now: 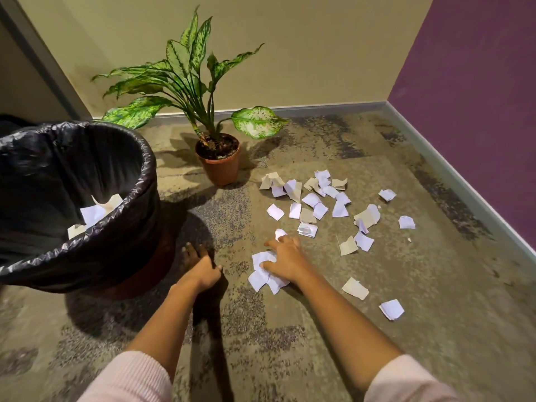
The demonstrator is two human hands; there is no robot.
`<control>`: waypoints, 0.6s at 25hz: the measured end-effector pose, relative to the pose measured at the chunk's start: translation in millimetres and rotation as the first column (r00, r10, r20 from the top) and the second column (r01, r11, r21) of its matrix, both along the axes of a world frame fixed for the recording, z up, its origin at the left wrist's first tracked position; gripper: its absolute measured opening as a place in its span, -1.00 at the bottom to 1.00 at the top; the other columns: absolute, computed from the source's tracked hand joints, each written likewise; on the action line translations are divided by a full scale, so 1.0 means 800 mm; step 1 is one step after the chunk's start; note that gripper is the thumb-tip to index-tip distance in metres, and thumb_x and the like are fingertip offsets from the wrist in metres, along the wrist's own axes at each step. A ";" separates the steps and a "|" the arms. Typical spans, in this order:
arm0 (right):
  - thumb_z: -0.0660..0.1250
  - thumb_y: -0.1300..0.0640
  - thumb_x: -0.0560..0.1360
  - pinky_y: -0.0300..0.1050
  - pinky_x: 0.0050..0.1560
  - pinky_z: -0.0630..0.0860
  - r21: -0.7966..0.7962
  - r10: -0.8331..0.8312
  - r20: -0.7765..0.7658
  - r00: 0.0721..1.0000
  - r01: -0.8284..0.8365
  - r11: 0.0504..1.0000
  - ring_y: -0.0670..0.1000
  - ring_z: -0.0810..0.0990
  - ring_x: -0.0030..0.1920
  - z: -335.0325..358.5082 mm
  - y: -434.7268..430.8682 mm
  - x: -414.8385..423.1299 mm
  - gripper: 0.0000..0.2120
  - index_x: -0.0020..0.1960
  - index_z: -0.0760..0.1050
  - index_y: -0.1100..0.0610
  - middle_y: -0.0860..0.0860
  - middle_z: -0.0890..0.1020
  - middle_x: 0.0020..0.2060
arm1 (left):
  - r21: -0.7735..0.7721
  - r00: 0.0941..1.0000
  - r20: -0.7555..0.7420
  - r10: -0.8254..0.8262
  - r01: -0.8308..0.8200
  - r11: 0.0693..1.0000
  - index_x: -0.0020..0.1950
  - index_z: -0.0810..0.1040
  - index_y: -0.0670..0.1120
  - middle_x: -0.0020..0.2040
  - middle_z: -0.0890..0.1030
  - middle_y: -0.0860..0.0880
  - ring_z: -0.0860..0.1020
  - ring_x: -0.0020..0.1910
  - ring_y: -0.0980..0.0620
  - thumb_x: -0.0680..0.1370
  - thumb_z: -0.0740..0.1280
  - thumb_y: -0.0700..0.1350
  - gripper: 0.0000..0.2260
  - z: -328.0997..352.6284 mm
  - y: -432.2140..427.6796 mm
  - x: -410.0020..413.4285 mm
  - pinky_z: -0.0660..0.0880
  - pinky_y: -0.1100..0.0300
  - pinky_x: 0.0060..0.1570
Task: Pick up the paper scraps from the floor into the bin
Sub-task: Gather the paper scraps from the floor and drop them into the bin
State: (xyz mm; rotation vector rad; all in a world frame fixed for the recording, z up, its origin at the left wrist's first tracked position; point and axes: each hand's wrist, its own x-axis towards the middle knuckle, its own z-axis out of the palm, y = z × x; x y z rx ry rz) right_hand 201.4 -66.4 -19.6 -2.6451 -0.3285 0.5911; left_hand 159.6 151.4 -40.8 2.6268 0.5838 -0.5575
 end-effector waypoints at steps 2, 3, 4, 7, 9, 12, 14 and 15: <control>0.38 -0.23 0.41 0.24 0.40 0.18 -0.016 0.069 -0.045 0.997 -0.070 0.997 0.21 0.01 0.51 -0.004 -0.001 -0.008 -0.33 0.45 0.27 -0.14 0.13 0.19 0.49 | -0.072 1.000 0.023 0.007 -0.005 0.997 0.57 -0.12 -0.26 0.56 -0.21 -0.28 -0.19 0.56 -0.21 0.60 0.23 0.03 -0.26 0.001 -0.008 -0.001 -0.07 0.03 0.53; 0.39 -0.27 0.39 0.27 0.41 0.13 -0.042 0.115 -0.073 0.991 -0.119 0.992 0.21 -0.04 0.53 -0.007 0.000 -0.014 -0.27 0.48 0.22 -0.18 0.13 0.12 0.52 | -0.109 0.999 0.032 -0.011 0.015 0.994 0.57 -0.12 -0.27 0.57 -0.17 -0.26 -0.11 0.57 -0.19 0.60 0.24 0.00 -0.26 0.004 -0.013 -0.003 -0.01 0.07 0.52; 0.39 -0.30 0.37 0.29 0.42 0.08 -0.082 0.163 -0.086 0.983 -0.170 0.982 0.21 -0.09 0.54 -0.010 0.002 -0.020 -0.23 0.49 0.17 -0.22 0.13 0.05 0.55 | -0.121 0.998 0.047 -0.044 0.050 0.991 0.57 -0.11 -0.26 0.58 -0.15 -0.23 -0.02 0.57 -0.16 0.59 0.25 -0.01 -0.26 0.007 -0.020 -0.006 0.05 0.09 0.50; 0.34 -0.27 0.43 0.28 0.43 0.05 -0.195 0.252 -0.016 0.968 -0.250 0.949 0.20 -0.09 0.54 -0.020 0.003 -0.033 -0.30 0.49 0.15 -0.26 0.10 -0.04 0.57 | -0.085 0.981 0.097 -0.165 0.174 0.981 0.58 -0.10 -0.23 0.60 -0.16 -0.13 0.02 0.58 -0.12 0.57 0.26 0.01 -0.25 0.011 -0.047 -0.011 0.11 0.05 0.51; 0.29 -0.19 0.50 0.24 0.41 0.11 -0.211 0.262 0.036 0.964 -0.249 0.945 0.19 -0.01 0.53 -0.022 -0.007 -0.032 -0.42 0.48 0.21 -0.24 0.08 0.02 0.56 | -0.099 0.960 0.109 -0.256 0.267 0.959 0.58 -0.07 -0.24 0.60 -0.13 -0.14 -0.01 0.58 -0.11 0.57 0.24 -0.02 -0.27 0.013 -0.071 -0.014 0.07 0.06 0.53; 0.28 -0.11 0.53 0.18 0.39 0.19 -0.285 0.236 0.105 0.966 -0.198 0.938 0.15 0.07 0.51 -0.014 -0.035 -0.026 -0.50 0.45 0.28 -0.20 0.05 0.15 0.53 | -0.123 0.913 0.137 -0.384 0.400 0.908 0.58 0.01 -0.20 0.61 -0.04 -0.09 0.13 0.55 -0.11 0.58 0.20 -0.06 -0.36 0.021 -0.113 -0.021 0.16 0.06 0.48; 0.28 -0.01 0.55 0.14 0.37 0.23 -0.374 0.209 0.160 0.965 -0.136 0.917 0.17 0.11 0.49 -0.006 -0.054 -0.022 -0.51 0.45 0.28 -0.17 0.06 0.22 0.50 | -0.154 0.883 0.162 -0.440 0.463 0.873 0.58 0.05 -0.15 0.61 0.02 -0.04 0.22 0.52 -0.10 0.57 0.23 -0.07 -0.37 0.026 -0.136 -0.020 0.20 0.07 0.47; 0.29 0.05 0.55 0.13 0.35 0.24 -0.398 0.176 0.189 0.966 -0.088 0.913 0.19 0.12 0.48 0.000 -0.064 -0.022 -0.50 0.45 0.28 -0.17 0.07 0.24 0.48 | -0.166 0.869 0.170 -0.464 0.489 0.856 0.58 0.05 -0.13 0.60 0.03 -0.03 0.22 0.52 -0.09 0.56 0.27 -0.06 -0.34 0.027 -0.147 -0.020 0.20 0.07 0.48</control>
